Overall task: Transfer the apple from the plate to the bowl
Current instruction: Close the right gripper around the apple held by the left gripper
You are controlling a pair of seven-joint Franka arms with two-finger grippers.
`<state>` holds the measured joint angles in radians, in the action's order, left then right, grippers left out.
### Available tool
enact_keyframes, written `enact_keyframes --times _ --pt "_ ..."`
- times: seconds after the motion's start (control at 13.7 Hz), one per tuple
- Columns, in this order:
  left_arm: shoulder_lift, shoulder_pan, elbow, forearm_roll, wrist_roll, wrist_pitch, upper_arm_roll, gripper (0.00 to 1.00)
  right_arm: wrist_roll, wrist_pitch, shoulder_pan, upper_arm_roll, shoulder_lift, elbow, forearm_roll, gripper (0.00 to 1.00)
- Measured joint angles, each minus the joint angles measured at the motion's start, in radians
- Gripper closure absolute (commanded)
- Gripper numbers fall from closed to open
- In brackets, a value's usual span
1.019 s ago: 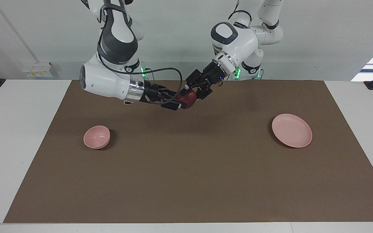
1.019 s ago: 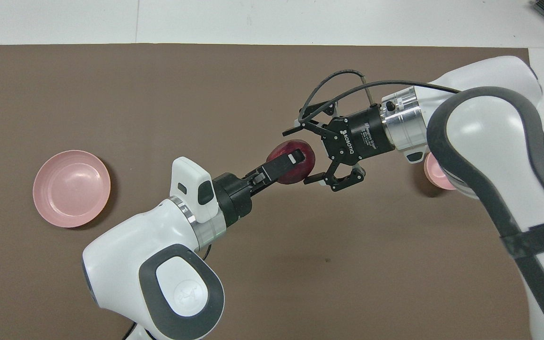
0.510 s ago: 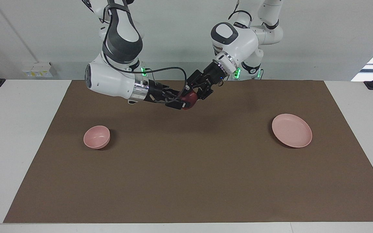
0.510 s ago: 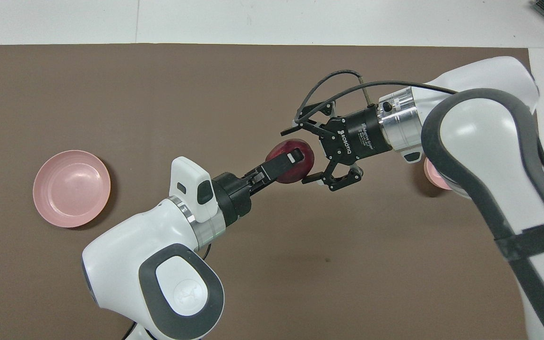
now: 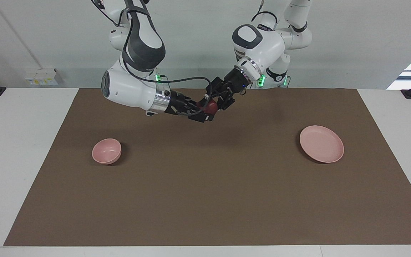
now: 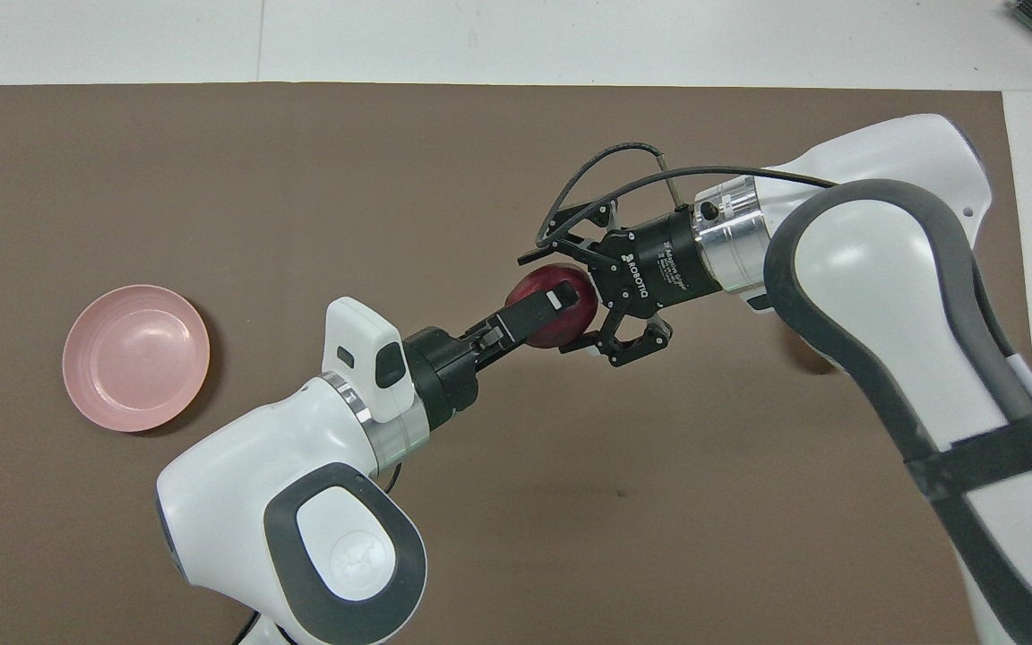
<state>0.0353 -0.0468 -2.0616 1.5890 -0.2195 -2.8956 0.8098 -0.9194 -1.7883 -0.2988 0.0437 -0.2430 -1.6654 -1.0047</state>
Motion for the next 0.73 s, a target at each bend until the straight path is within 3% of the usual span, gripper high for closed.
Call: enact_keyframes --times 0.22,0.44,0.51,0.73 --pt "-0.001 0.000 0.001 0.000 -0.001 0.000 0.001 1.00 0.000 0.004 0.002 0.000 0.000 0.000 0.000 1.00" --pt "-0.002 0.000 0.001 0.000 -0.001 0.000 0.002 0.17 0.000 0.005 0.003 0.000 0.000 0.000 0.000 1.00" --pt "-0.003 0.000 0.003 0.000 -0.001 0.000 0.003 0.00 0.000 0.010 0.006 0.000 0.000 0.001 0.000 1.00" --pt "-0.005 0.001 0.007 0.000 -0.001 0.000 0.007 0.00 0.000 0.021 0.047 0.001 0.000 0.004 0.000 1.00"
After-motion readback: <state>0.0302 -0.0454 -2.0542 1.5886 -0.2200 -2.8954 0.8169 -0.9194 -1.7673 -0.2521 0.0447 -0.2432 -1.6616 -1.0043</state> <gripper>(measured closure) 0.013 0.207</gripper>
